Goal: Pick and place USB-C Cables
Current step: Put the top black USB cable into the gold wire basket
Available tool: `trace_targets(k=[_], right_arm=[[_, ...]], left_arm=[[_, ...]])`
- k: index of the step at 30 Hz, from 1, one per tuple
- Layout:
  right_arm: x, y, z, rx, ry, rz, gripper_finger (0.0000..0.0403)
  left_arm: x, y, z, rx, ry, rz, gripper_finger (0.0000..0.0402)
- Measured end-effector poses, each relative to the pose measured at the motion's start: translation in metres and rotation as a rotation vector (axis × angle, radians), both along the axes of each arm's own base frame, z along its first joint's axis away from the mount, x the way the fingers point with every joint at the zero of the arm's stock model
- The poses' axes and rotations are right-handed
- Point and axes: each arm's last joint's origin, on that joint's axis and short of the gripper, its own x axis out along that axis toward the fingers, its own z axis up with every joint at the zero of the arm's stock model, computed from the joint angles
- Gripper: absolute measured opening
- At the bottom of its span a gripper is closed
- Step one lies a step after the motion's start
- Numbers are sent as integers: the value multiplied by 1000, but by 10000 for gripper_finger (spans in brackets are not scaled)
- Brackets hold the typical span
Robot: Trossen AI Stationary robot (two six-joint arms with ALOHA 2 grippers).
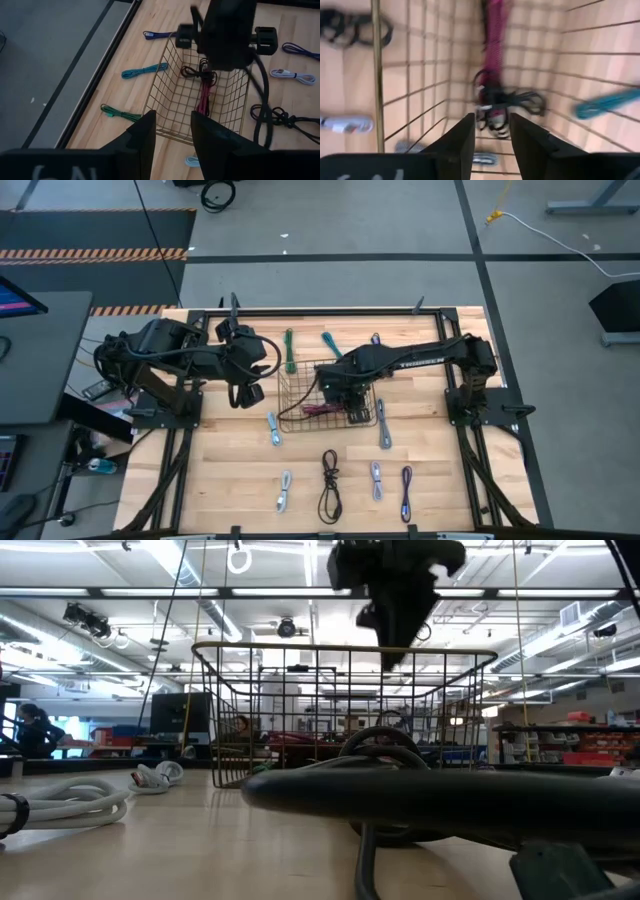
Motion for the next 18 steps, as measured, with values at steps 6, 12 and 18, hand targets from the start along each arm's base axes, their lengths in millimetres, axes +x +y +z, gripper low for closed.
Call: trace_targets(k=[6,12,18], right_arm=[[-19,-4,75,-147,-231,-148,129],[-66,-8,157,-238,-529,-316,128],[-120,-7,203,-211,-746,-418,128]], left_arm=[[0,0,0,-3,-3,5,130],[0,2,1,57,-16,43,130],[1,14,2,125,-23,123,130]])
